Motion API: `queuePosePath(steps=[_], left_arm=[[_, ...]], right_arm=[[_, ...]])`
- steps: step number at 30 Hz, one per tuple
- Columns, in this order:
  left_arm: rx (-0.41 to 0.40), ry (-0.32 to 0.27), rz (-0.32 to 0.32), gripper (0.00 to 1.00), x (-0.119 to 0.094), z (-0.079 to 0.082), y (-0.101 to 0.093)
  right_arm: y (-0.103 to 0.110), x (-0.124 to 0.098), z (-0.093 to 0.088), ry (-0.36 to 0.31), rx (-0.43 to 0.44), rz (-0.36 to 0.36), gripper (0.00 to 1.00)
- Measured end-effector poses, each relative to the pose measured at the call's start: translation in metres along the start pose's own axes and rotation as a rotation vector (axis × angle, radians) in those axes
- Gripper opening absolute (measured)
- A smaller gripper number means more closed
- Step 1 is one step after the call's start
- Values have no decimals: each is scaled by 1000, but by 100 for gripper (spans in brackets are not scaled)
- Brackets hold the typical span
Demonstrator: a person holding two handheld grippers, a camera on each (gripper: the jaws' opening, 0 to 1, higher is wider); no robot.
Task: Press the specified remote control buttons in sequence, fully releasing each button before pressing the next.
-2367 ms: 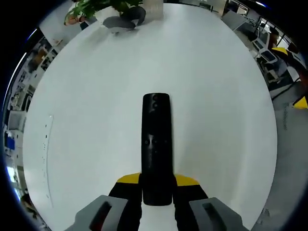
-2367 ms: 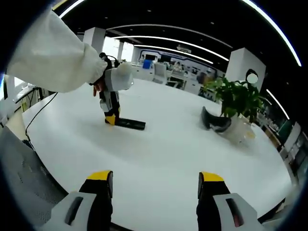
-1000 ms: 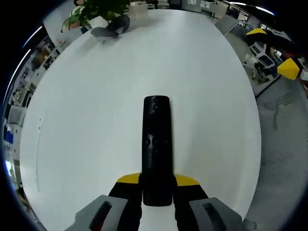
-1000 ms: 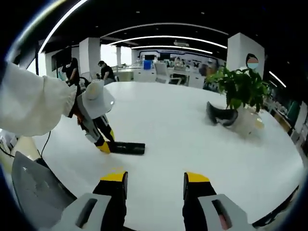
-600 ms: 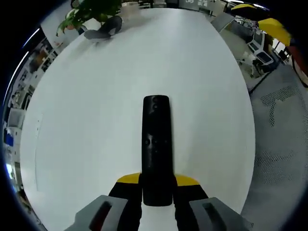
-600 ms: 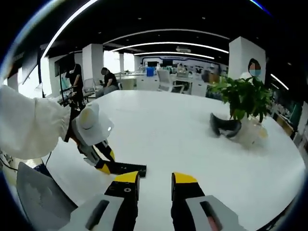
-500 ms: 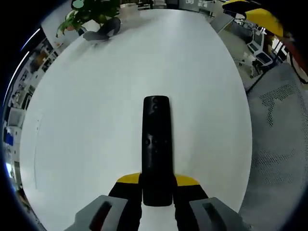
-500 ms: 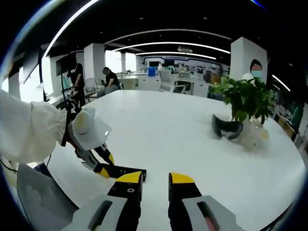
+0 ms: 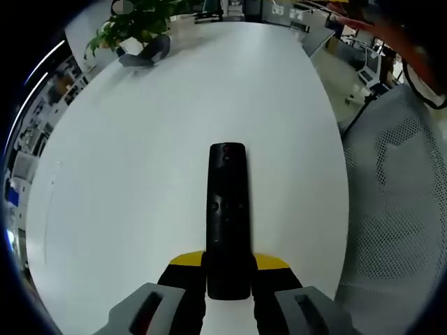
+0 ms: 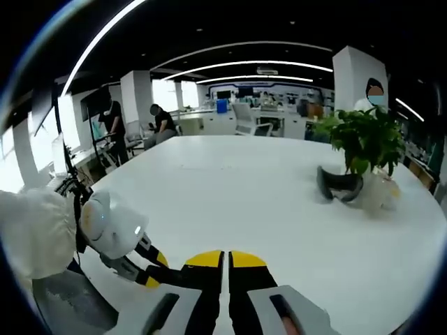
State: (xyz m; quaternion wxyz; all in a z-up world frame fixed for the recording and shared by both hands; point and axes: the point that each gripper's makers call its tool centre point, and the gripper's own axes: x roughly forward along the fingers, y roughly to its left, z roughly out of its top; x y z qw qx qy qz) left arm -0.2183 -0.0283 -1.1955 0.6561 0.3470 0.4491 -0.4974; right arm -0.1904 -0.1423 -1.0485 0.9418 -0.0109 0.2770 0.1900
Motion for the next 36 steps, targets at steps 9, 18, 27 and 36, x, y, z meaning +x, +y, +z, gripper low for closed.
queuePosePath(steps=[9,18,27,36], left_arm=[[40,-2,-16,23,0,0,-21],[51,-14,-19,24,-1,-1,-43],[43,-23,-17,24,-2,-2,-55],[36,-14,-20,24,-3,-3,-62]], right_arm=[[10,20,-26,75,44,38,0],[17,34,-83,213,37,59,0],[22,28,-110,384,121,81,0],[23,29,-137,518,198,100,0]])
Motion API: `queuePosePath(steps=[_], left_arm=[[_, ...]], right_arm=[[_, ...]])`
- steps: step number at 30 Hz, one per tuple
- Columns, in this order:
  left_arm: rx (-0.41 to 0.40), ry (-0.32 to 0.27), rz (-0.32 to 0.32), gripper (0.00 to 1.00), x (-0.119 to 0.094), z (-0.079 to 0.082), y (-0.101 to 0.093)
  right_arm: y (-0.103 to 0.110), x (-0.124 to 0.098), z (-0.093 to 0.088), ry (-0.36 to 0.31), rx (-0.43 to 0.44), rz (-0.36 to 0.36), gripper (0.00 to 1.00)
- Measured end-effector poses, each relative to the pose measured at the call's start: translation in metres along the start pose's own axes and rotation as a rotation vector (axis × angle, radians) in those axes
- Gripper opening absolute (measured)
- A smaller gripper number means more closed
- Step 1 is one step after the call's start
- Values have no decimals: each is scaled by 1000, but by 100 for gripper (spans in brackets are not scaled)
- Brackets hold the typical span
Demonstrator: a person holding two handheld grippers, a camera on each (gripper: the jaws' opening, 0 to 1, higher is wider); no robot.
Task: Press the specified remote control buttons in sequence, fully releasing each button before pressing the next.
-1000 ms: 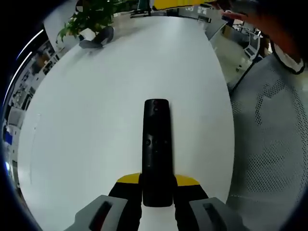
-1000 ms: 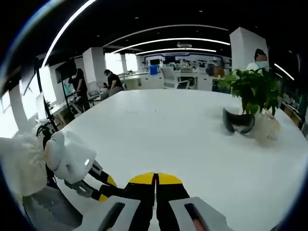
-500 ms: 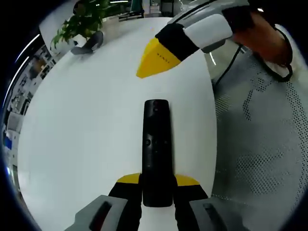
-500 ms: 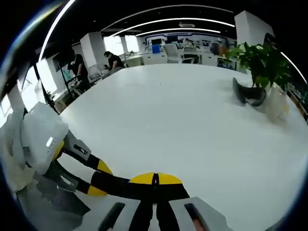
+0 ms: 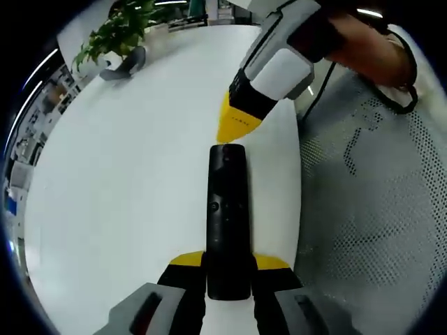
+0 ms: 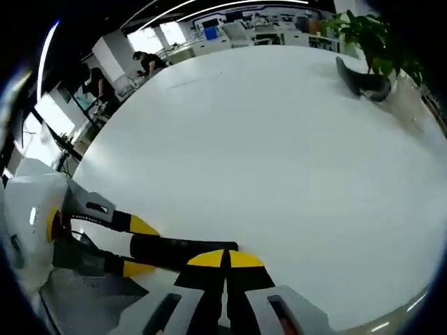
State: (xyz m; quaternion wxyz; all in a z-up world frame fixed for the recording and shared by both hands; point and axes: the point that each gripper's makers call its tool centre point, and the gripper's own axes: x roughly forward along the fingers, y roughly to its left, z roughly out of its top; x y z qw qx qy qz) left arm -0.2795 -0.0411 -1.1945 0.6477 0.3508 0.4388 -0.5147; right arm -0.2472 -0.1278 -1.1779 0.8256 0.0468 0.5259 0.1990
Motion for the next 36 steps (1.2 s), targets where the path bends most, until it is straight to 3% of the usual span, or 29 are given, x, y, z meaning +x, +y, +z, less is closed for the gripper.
queuePosePath(steps=[14,27,32,36], left_arm=[[10,8,0,24,0,-1,-3],[10,-50,-13,24,-1,-3,-2],[4,-69,-12,24,-1,-2,-2],[9,-64,-11,24,-1,-2,-2]], right_arm=[[3,3,-5,26,-4,15,0],[4,4,-4,13,-39,24,0],[3,3,-4,16,34,48,0],[11,2,-6,35,100,112,0]])
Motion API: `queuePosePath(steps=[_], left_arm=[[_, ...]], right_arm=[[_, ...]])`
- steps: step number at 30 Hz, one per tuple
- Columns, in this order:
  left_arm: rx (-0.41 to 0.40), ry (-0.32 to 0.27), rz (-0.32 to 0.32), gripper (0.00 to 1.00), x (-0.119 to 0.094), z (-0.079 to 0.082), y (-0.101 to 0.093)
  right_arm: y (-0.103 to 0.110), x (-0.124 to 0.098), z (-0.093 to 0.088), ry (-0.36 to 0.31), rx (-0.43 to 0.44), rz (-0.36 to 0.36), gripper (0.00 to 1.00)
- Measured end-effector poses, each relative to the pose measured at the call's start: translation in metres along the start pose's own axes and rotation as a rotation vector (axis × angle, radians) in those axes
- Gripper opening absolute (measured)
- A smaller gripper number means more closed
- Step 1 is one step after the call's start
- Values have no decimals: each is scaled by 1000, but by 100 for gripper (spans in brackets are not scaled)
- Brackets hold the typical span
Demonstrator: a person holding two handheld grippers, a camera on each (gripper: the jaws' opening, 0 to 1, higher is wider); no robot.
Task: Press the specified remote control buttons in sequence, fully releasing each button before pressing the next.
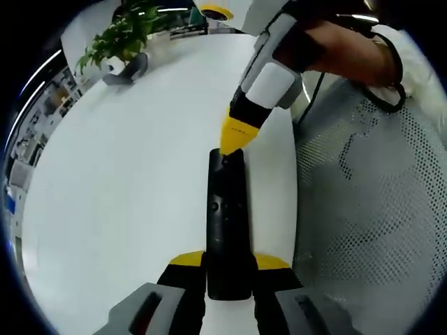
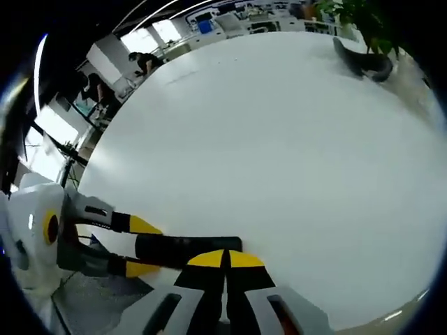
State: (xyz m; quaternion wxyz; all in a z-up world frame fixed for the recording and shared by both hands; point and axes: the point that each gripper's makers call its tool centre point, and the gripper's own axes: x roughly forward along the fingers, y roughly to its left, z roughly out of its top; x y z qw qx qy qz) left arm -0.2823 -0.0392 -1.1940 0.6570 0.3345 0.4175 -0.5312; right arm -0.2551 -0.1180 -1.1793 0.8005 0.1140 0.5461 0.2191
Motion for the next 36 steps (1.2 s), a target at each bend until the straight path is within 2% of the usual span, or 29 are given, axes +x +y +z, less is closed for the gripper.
queuePosePath(steps=[7,15,18,23,29,33,36], left_arm=[[1,-4,-3,24,0,0,0],[1,-14,-6,24,0,1,1],[-2,-39,-5,24,-1,-1,1],[-4,-93,0,24,-1,-1,0],[-34,-195,15,24,-2,0,-1],[-83,-304,42,24,-2,2,-4],[-78,-348,60,24,-3,1,-6]], right_arm=[[8,2,2,-13,-8,43,0],[5,4,0,4,-26,21,0],[5,5,0,0,-28,22,0],[4,5,0,-11,-16,35,0],[4,5,0,-21,0,52,0],[5,4,0,-19,-5,51,0],[5,4,0,-16,18,58,0]])
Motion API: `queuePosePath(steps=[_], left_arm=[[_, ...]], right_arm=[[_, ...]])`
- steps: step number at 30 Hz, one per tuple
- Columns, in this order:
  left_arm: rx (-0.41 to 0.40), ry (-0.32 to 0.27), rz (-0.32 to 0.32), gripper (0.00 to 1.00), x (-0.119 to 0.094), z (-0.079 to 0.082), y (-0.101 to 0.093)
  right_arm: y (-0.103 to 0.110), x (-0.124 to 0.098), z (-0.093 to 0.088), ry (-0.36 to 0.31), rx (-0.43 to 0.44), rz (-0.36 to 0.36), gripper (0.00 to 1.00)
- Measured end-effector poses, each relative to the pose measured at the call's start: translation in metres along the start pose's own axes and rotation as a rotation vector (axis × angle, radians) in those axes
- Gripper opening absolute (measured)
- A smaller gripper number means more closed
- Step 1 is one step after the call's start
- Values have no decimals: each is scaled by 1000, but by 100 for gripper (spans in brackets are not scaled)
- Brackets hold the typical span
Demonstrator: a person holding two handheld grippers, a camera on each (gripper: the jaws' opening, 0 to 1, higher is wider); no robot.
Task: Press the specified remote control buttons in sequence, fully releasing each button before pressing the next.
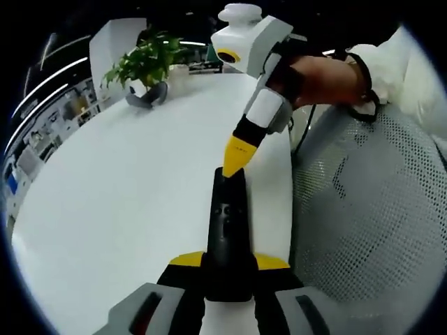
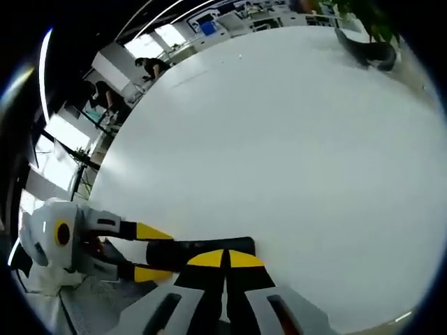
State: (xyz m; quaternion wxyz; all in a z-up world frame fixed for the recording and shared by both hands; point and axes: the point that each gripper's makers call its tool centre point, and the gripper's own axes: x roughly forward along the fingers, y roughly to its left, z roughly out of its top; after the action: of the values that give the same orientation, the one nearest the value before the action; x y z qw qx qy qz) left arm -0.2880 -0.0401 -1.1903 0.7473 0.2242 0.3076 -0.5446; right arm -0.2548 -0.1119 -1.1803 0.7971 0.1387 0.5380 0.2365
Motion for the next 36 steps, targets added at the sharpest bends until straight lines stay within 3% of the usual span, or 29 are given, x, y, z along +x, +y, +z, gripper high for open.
queuePosePath(steps=[6,9,15,23,36], left_arm=[[7,-23,11,25,0,1,0],[-7,-37,6,25,0,1,1],[-6,-49,-4,25,1,1,1],[14,-55,-23,25,3,3,-3],[-1,-54,-18,26,1,0,-3]], right_arm=[[0,-1,-1,7,98,41,0],[10,-2,3,-11,112,95,0],[13,1,1,5,131,117,0],[11,5,-4,33,114,100,0],[11,6,-6,22,57,81,0]])
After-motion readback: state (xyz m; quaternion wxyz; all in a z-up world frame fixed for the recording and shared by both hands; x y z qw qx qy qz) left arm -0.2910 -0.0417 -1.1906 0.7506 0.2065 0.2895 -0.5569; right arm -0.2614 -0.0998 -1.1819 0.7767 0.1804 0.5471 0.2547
